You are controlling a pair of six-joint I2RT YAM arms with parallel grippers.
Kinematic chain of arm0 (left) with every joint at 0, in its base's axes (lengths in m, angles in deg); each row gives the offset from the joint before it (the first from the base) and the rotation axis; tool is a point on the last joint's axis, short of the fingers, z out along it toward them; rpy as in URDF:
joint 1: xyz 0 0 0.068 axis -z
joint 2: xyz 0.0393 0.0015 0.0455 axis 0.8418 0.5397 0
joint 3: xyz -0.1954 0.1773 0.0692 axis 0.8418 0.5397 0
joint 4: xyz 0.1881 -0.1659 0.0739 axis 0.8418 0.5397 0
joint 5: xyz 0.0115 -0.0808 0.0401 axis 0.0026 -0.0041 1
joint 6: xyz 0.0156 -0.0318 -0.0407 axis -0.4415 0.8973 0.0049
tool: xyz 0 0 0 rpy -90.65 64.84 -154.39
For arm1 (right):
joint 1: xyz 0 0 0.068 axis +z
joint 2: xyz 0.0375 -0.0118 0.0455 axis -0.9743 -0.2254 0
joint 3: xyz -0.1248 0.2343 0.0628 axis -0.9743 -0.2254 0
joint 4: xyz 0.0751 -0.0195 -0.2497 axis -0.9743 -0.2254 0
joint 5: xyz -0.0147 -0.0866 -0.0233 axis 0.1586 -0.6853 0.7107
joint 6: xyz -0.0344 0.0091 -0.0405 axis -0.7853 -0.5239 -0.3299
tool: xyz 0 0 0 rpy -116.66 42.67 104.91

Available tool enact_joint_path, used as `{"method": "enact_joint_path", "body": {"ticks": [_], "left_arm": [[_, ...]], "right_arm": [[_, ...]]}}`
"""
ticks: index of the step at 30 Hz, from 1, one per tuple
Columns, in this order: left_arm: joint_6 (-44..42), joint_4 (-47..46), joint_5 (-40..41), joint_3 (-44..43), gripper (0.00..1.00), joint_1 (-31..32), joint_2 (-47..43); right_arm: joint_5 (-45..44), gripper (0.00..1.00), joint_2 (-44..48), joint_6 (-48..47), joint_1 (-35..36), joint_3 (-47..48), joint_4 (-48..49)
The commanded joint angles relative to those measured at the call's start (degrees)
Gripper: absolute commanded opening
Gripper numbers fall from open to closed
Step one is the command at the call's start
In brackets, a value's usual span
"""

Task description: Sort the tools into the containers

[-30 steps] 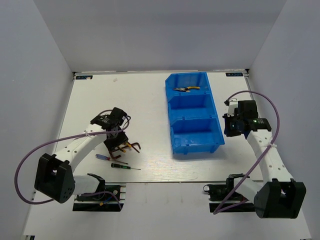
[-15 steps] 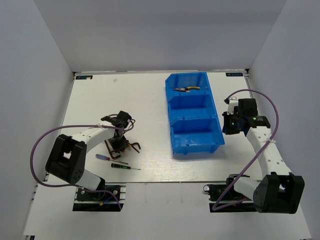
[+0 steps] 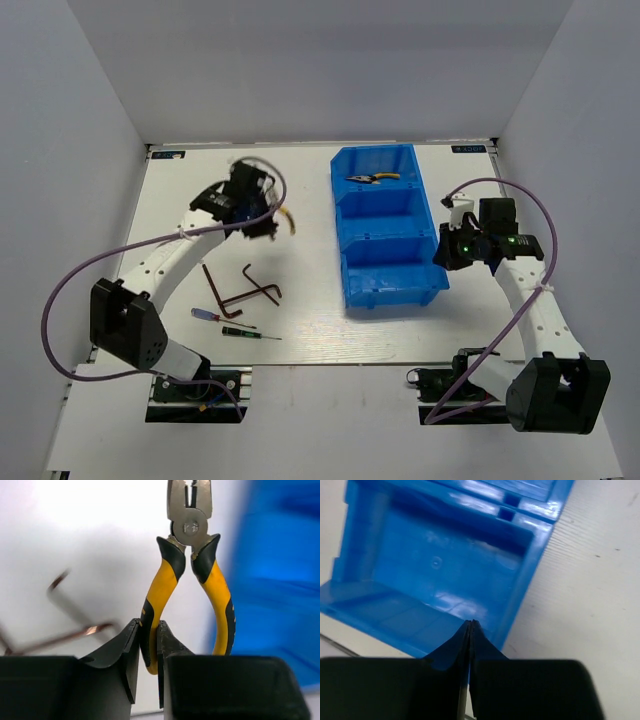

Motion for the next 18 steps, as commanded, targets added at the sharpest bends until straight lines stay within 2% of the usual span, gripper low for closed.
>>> {"method": "enact_joint_path", "body": {"ticks": [1,3,4,5,6,7,8,9,14,15,18], "left_arm": [[-18.8,-16.5,-19.1,-8.8,0.00,0.5,1.1],[-24.8,-24.0,-27.5,-13.5,0.00,1.0,9.6],[-30.1,-25.3,-32.5,-19.7,0.00,1.1,12.9],[-32.0,-25.3,-34.1,-23.8,0.00,1.1,16.7],[-34.0,-24.8,-36.1,-32.1,0.00,1.1,20.6],[-36.7,-24.2,-36.9,-36.5,0.00,1.1,28.0],[-37.8,-23.6,-36.9,-40.5,0.00,1.6,31.4],[-37.8,-26.0,-37.5,-44.4,0.00,1.1,33.7],[-30.8,-40.9,-43.0,-45.9,0.00,0.4,39.8],[-29.3,-42.9,-46.4,-49.2,0.00,0.4,43.2],[-24.9,-46.2,-48.5,-57.3,0.00,0.4,50.2]], "right_arm": [[8.8,0.00,0.1,-3.1,0.0,1.7,0.0],[11.5,0.00,-0.5,-4.0,-0.1,2.4,0.9],[11.8,0.00,-0.8,-4.3,-0.2,2.6,1.1],[11.8,0.00,-1.0,-3.8,0.0,2.9,2.1],[11.4,0.00,-1.6,-3.4,-0.1,3.6,2.3],[11.1,0.00,-1.9,-3.2,0.0,4.0,2.2],[10.9,0.00,-1.9,-3.1,0.0,4.4,2.2],[10.2,0.00,-1.9,-2.5,-0.2,5.2,2.2],[8.9,0.00,0.0,-2.2,-0.2,3.9,2.7],[8.4,0.00,0.2,-2.3,-0.1,3.4,2.7],[7.2,0.00,1.1,-2.3,-0.1,1.9,3.2]]}}
